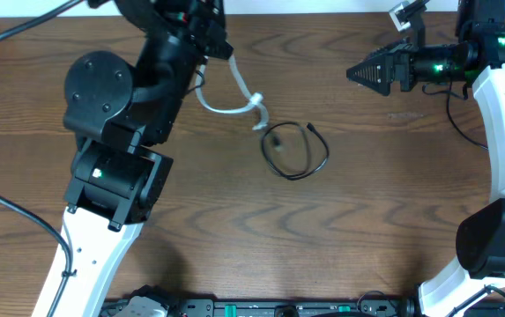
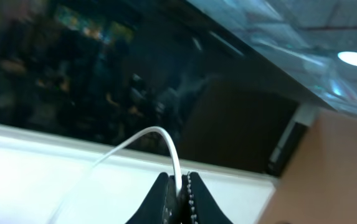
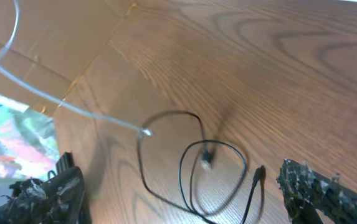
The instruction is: Untangle cables
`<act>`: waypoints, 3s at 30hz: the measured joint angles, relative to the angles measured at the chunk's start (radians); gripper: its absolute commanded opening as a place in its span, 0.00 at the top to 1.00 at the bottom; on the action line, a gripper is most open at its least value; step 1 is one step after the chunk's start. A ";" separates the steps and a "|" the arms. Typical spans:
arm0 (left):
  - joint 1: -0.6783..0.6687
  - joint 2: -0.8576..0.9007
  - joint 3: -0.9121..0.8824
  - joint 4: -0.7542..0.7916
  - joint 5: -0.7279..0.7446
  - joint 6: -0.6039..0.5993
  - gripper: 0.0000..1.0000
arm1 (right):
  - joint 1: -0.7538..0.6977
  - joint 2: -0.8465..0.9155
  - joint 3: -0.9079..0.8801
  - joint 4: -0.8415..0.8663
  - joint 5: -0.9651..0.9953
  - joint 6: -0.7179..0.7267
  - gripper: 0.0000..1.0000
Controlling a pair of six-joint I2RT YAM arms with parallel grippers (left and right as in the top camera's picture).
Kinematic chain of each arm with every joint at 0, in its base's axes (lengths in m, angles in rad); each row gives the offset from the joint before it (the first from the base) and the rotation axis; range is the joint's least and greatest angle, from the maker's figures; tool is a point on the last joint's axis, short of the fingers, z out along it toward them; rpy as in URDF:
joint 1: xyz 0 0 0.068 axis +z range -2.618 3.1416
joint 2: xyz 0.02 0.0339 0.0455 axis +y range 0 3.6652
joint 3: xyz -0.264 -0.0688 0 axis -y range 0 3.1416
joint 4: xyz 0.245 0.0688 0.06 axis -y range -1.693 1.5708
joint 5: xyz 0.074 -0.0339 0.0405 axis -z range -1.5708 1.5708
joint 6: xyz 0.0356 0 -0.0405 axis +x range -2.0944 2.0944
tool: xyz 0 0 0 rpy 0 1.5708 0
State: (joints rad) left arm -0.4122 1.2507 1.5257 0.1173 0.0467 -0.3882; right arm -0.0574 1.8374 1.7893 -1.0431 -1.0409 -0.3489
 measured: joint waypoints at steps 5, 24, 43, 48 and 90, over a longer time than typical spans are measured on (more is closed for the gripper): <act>0.003 0.001 0.001 -0.087 -0.047 0.027 0.92 | 0.004 0.000 0.000 0.008 -0.041 -0.016 0.04; 0.003 0.019 0.000 -0.149 0.049 -0.053 0.93 | 0.198 0.000 -0.001 0.308 -0.158 -0.029 0.06; 0.003 -0.044 0.000 -0.145 0.166 -0.163 0.93 | 0.371 0.000 -0.002 0.622 -0.188 -0.003 0.01; 0.003 -0.044 0.000 -0.163 0.204 -0.202 0.93 | 0.424 0.000 -0.002 0.680 -0.217 0.043 0.01; 0.004 0.106 0.000 -0.867 0.052 -0.240 0.51 | 0.011 -0.084 -0.005 0.016 0.656 0.536 0.99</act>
State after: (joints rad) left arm -0.4084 1.3571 1.5261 -0.7502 0.0990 -0.6285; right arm -0.0463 1.7535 1.7844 -1.0267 -0.3847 0.1867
